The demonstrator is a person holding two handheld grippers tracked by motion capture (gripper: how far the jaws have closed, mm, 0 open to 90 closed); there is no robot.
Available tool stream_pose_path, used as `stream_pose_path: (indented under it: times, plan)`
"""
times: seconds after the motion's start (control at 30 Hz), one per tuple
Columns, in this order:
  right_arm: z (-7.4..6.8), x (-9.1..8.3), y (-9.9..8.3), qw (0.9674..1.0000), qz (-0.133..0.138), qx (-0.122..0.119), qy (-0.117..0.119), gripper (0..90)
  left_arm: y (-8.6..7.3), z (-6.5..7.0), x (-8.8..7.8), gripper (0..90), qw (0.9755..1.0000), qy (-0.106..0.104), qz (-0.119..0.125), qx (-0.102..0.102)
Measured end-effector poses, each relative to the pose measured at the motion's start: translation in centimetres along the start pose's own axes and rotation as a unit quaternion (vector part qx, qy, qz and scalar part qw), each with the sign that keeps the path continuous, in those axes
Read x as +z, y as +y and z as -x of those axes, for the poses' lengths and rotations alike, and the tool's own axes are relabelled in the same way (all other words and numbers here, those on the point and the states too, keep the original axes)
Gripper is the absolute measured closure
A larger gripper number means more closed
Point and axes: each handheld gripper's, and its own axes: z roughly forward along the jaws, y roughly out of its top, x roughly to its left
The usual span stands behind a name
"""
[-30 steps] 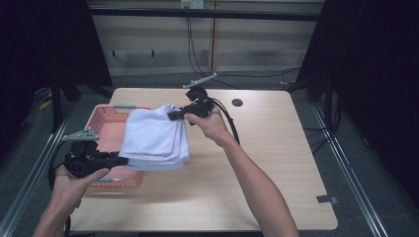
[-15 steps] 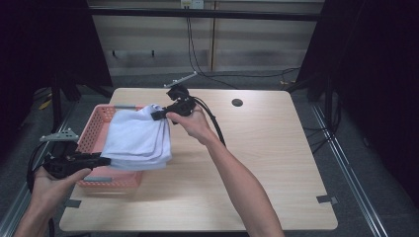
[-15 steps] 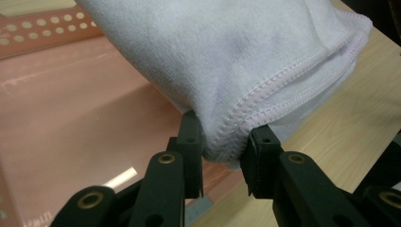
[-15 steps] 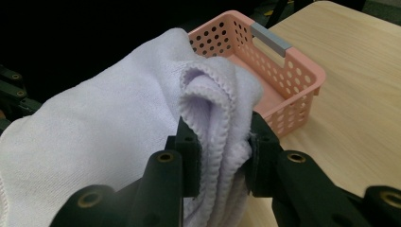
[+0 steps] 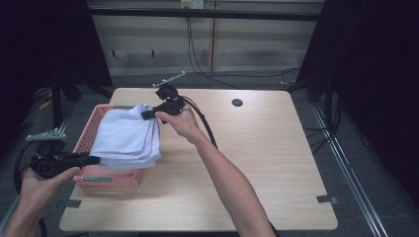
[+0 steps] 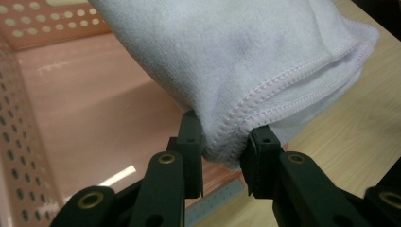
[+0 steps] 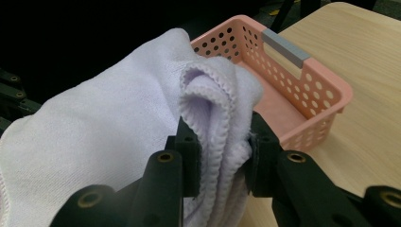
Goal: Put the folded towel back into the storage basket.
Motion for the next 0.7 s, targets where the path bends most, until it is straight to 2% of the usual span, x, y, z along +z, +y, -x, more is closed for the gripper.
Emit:
stream_pose_path:
  times: [0.23, 0.4, 0.5, 0.57, 0.7]
  plan:
    - [-0.5, 1.8, 0.2, 0.9999, 0.004, 0.009, 0.007, 71.2, -0.6, -0.5, -1.0, 71.8, 0.9999, 0.014, -0.004, -0.006]
    - [-1.1, 2.7, 0.6, 1.0000, -0.001, 0.004, 0.006, 71.2, -1.2, -1.9, -1.6, 71.8, 0.9995, 0.019, 0.004, -0.023]
    - [-1.4, 3.2, 0.9, 1.0000, 0.000, 0.005, 0.007, 71.1, -1.4, -2.2, -1.9, 71.9, 0.9993, 0.022, 0.009, -0.029]
    - [-1.5, 3.6, 0.9, 1.0000, 0.000, 0.006, 0.007, 71.1, -1.5, -2.5, -2.0, 71.9, 0.9993, 0.026, 0.006, -0.027]
    - [-1.7, 4.3, 0.8, 1.0000, -0.001, 0.008, 0.006, 71.1, -1.8, -3.4, -2.1, 72.0, 0.9988, 0.029, 0.004, -0.040]
